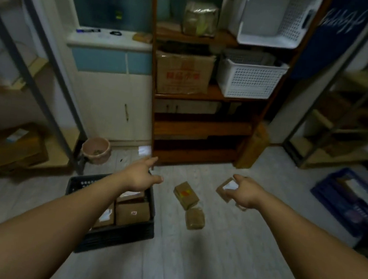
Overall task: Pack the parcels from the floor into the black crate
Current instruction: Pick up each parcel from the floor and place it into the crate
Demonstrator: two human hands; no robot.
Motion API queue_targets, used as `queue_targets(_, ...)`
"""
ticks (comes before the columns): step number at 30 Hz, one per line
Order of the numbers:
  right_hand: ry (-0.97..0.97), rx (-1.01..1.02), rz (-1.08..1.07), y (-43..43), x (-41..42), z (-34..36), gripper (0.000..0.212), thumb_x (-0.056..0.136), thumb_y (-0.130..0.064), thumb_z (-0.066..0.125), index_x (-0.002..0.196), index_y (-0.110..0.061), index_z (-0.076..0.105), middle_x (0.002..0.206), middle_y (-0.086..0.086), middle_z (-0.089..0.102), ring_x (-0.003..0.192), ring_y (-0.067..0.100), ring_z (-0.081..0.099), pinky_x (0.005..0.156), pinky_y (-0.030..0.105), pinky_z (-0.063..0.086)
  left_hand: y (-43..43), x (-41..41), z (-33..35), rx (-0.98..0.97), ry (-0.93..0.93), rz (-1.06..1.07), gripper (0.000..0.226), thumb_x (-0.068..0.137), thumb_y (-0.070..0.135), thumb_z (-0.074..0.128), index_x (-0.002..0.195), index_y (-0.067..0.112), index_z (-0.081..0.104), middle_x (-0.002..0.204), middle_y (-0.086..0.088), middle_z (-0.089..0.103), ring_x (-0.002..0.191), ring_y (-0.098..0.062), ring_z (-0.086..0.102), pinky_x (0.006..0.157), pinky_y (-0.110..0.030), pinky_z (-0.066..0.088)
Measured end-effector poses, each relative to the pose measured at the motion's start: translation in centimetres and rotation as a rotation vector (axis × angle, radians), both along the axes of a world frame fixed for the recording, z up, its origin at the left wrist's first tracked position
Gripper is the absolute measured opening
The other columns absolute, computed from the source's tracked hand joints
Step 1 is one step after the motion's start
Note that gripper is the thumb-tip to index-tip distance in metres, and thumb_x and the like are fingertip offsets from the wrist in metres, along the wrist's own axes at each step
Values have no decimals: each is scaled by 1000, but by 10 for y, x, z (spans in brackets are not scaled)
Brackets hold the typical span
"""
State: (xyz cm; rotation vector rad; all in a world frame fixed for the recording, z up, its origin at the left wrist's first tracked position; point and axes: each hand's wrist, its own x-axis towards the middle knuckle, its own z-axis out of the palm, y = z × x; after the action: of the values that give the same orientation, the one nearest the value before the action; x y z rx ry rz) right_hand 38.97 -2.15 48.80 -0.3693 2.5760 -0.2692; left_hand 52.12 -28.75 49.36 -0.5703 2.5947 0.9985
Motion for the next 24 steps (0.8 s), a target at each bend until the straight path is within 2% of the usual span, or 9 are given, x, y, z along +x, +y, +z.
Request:
queue_targets(2,38,-21,-23,33,-11,13,78,92,-47,54,153,-18,16,159,10,17,136,30,36,99,33,39,26,-20,8,-20,32,-25,77,90,42,56,151,24,12,160,-2,6,146,-22,13,115,-35,19)
queue_targets(7,100,-23,-48,133,-52,40,74,92,-46,54,152,-16,20,158,11,19,142,29,28,112,36,29,121,-82,21,-75,76,-28,76,89,48,55,150,28,15,160,-2,8,147,-23,10,117,-39,15)
queue_targets(15,94,-71,-219,286,-123,51,74,93,-44,54,152,-18,18,158,10,19,143,29,26,113,39,26,270,-175,34,-96,58,-141,76,91,44,54,151,26,13,160,-4,4,147,-28,7,119,-43,15)
queue_targets(24,42,-107,-228,325,-199,29,80,92,-46,54,153,-18,10,159,12,11,144,31,21,114,38,24,314,-264,9,-130,10,-177,78,90,45,55,151,28,10,160,-3,-2,147,-29,-5,118,-44,8)
